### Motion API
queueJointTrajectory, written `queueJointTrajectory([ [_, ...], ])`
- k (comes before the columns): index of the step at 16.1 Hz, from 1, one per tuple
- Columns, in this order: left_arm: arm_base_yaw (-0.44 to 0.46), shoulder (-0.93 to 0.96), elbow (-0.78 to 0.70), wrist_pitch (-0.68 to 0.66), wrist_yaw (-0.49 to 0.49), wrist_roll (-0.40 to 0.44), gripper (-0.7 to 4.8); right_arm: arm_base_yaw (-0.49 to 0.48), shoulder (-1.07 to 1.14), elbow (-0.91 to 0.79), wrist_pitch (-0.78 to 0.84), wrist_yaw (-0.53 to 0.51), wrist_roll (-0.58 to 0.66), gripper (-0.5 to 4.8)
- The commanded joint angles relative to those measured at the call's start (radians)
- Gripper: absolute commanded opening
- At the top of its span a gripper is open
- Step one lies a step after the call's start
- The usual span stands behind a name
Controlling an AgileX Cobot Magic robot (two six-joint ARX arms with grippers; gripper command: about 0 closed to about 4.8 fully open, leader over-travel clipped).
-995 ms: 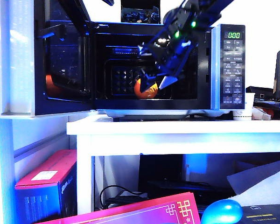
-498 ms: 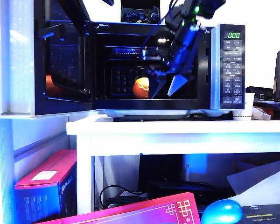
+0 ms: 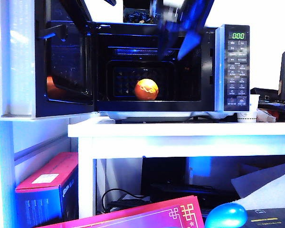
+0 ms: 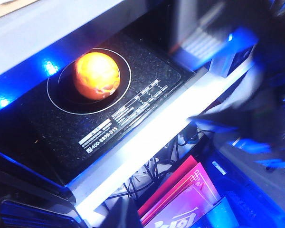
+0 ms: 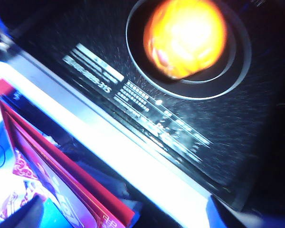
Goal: Open the microwave door, place the orange inside the microwave, then close the microwave door.
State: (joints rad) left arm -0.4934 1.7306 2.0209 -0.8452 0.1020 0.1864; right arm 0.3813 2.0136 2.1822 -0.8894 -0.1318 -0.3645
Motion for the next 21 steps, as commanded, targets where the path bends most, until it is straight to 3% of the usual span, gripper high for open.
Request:
queueJointTrajectory([
  [1,0.000,-0.001,0.002,0.016,0.004,-0.003,-0.05,0.003,-0.127,0.005,0.042,0.005,-0.003,4.79],
  [4,0.000,-0.004,0.002,0.018,0.016,-0.003,-0.05,0.003,-0.267,0.005,0.149,0.061,0.003,4.79],
  [6,0.000,-0.009,0.002,0.023,0.020,-0.003,-0.05,0.003,-0.347,0.005,0.212,0.063,0.016,0.02],
  [10,0.000,-0.034,0.002,0.123,0.053,-0.003,-0.05,0.003,-0.420,0.005,0.234,0.062,0.085,-0.01],
  [13,0.000,-0.055,0.005,0.151,0.060,-0.012,-0.05,0.003,-0.433,0.005,0.200,-0.011,0.100,-0.01],
  [15,0.000,-0.058,0.066,0.102,0.043,-0.010,-0.05,0.003,-0.436,0.005,0.196,-0.074,0.130,-0.01],
  [17,0.000,-0.061,0.150,0.038,-0.030,0.001,-0.05,0.003,-0.437,0.005,0.203,-0.073,0.129,-0.01],
  [20,0.000,-0.061,0.262,-0.121,-0.290,0.023,-0.05,0.003,-0.439,0.005,0.215,-0.073,0.129,-0.01],
  [21,0.000,-0.061,0.271,-0.183,-0.328,0.023,-0.05,0.003,-0.440,0.005,0.219,-0.073,0.129,-0.01],
])
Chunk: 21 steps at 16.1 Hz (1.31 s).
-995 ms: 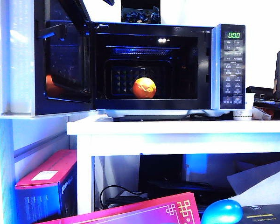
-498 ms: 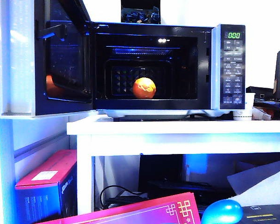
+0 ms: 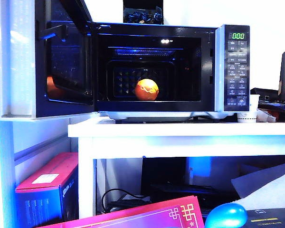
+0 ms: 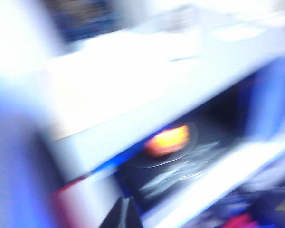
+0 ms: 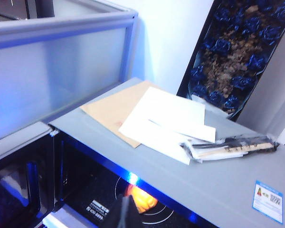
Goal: Open the microwave door, place the orange inside the microwave, then close the microwave door.
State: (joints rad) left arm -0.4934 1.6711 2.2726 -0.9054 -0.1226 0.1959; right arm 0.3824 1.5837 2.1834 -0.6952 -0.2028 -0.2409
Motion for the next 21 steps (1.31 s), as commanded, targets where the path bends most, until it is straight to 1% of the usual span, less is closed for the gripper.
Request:
queueJointTrajectory([
  [1,0.000,-0.002,0.018,-0.198,-0.154,0.013,-0.05,0.002,-0.012,0.004,0.028,-0.002,0.006,-0.01],
  [2,0.000,0.005,0.016,-0.269,-0.176,0.005,-0.05,0.002,-0.014,0.004,0.038,-0.002,0.006,-0.01],
  [3,0.000,0.014,0.016,-0.316,-0.169,-0.016,-0.05,0.002,-0.018,0.004,0.044,-0.002,0.006,-0.01],
  [4,0.000,0.026,0.016,-0.361,-0.171,-0.019,-0.05,0.002,-0.025,0.004,0.057,-0.002,0.006,-0.01],
  [7,0.000,0.044,0.014,-0.413,-0.174,-0.021,-0.05,0.002,-0.040,0.004,0.076,-0.002,0.006,-0.01],
  [9,0.000,0.052,0.014,-0.430,-0.221,-0.022,-0.05,0.002,-0.046,0.004,0.082,-0.002,0.006,-0.01],
  [12,0.000,0.065,0.014,-0.478,-0.219,-0.031,-0.05,0.002,-0.055,0.004,0.087,-0.006,0.006,-0.01],
  [13,0.000,0.072,0.014,-0.484,-0.193,-0.032,-0.05,0.002,-0.060,0.004,0.091,-0.006,0.006,-0.01],
  [15,0.000,0.081,0.014,-0.479,-0.100,-0.036,-0.05,0.002,-0.069,0.004,0.099,-0.008,0.005,-0.01],
  [16,0.000,0.088,0.014,-0.472,-0.072,-0.036,-0.05,0.002,-0.076,0.004,0.101,-0.010,0.005,-0.01],
  [21,0.000,0.110,0.014,-0.392,0.024,-0.036,-0.05,0.002,-0.100,0.004,0.117,-0.010,0.006,-0.01],
])
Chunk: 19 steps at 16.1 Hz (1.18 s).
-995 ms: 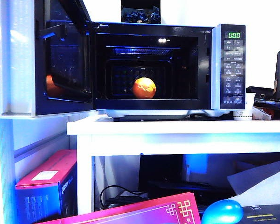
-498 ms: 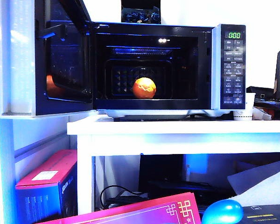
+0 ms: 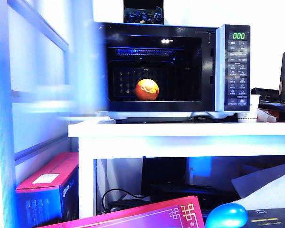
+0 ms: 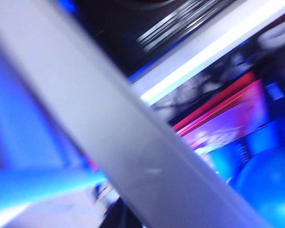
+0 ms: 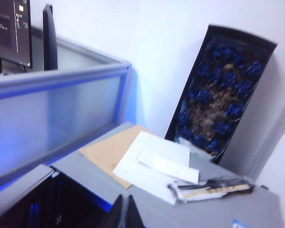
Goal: Open the microwave door, place the orange inside the microwave, then close the microwave door.
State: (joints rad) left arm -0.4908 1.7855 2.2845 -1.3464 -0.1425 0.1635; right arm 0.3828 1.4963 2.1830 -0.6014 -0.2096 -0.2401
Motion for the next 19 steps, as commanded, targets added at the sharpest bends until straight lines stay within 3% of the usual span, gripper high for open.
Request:
queueJointTrajectory([
  [1,-0.003,-0.004,0.003,0.063,0.065,-0.003,-0.05,0.001,-0.014,0.004,0.024,-0.003,0.005,-0.01],
  [7,-0.007,0.004,-0.047,0.171,0.325,-0.006,-0.05,0.001,-0.014,0.004,0.061,-0.001,0.005,-0.01],
  [13,-0.019,0.085,-0.053,0.320,0.482,0.005,-0.05,0.001,-0.018,0.004,0.076,0.009,0.005,-0.01],
  [16,-0.032,0.134,-0.053,0.385,0.499,0.013,-0.05,0.001,-0.018,0.004,0.114,0.008,0.005,-0.01],
  [19,-0.058,0.161,-0.053,0.536,0.495,0.013,-0.05,0.001,-0.020,0.004,0.123,0.009,0.005,-0.01],
])
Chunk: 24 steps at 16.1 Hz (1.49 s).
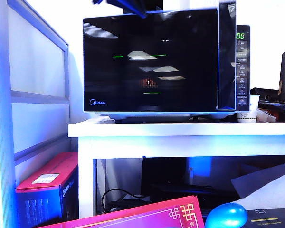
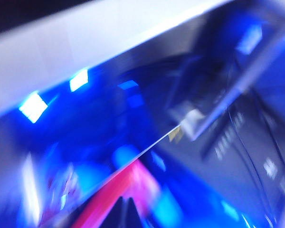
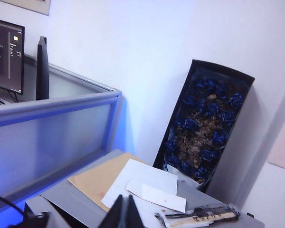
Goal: Open the microwave door, place the orange inside the microwave, then close the microwave door.
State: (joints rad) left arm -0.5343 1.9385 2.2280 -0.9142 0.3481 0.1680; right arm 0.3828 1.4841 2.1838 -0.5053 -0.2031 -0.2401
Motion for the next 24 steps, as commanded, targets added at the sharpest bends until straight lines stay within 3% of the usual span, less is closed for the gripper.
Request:
queueJointTrajectory([
  [1,-0.020,0.016,0.003,0.140,0.004,0.008,-0.05,0.001,-0.008,0.003,0.036,0.002,0.005,-0.01],
  [8,-0.083,0.139,0.003,0.308,-0.109,0.009,-0.05,0.001,-0.023,0.003,0.071,0.003,0.005,-0.01],
  [18,-0.098,0.178,-0.002,0.543,-0.234,0.015,-0.05,0.001,-0.034,0.003,0.091,0.007,0.005,0.00],
  [24,-0.097,0.235,-0.002,0.593,-0.291,0.014,-0.05,0.001,-0.054,0.003,0.094,0.011,0.005,-0.01],
])
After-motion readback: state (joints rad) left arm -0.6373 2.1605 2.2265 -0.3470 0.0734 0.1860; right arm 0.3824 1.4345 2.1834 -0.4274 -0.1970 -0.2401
